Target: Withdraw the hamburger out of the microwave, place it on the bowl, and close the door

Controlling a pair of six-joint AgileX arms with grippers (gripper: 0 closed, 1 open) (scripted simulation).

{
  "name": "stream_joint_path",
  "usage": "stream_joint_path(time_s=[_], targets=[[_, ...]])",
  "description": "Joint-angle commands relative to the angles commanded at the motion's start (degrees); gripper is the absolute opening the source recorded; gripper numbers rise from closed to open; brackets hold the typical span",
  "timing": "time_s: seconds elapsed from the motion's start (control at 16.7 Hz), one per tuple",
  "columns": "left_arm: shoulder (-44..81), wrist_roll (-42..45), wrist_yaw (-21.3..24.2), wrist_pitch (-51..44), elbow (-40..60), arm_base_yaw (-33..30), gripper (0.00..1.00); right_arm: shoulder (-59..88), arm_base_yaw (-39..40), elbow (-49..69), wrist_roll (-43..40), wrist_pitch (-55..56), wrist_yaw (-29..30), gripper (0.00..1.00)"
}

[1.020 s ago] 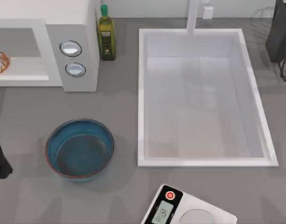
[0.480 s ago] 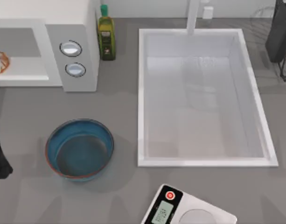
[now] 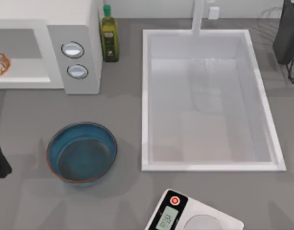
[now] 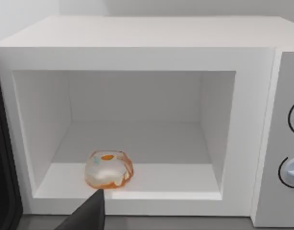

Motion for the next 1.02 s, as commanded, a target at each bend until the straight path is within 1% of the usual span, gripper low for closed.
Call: stream_joint_path(time_s=[0.18, 0.36, 0.6, 1.02], targets=[[9.74, 0.37, 0.94, 4.42, 4.0, 0.82, 1.0, 0.0, 0.0, 0.0, 0.0, 0.0, 0.0, 1.0], [23.01, 0.87, 2.22, 10.42, 9.44, 1.93, 1.0, 0.0, 0.0, 0.0, 0.0, 0.0, 0.0, 1.0], [44.65, 1.68, 4.3, 20.2, 18.3, 3.75, 1.0, 0.0, 0.0, 0.0, 0.0, 0.0, 0.0, 1.0], [86.31, 3.23, 8.28, 38.91, 35.25, 7.22, 1.0, 0.0, 0.0, 0.0, 0.0, 0.0, 0.0, 1.0]])
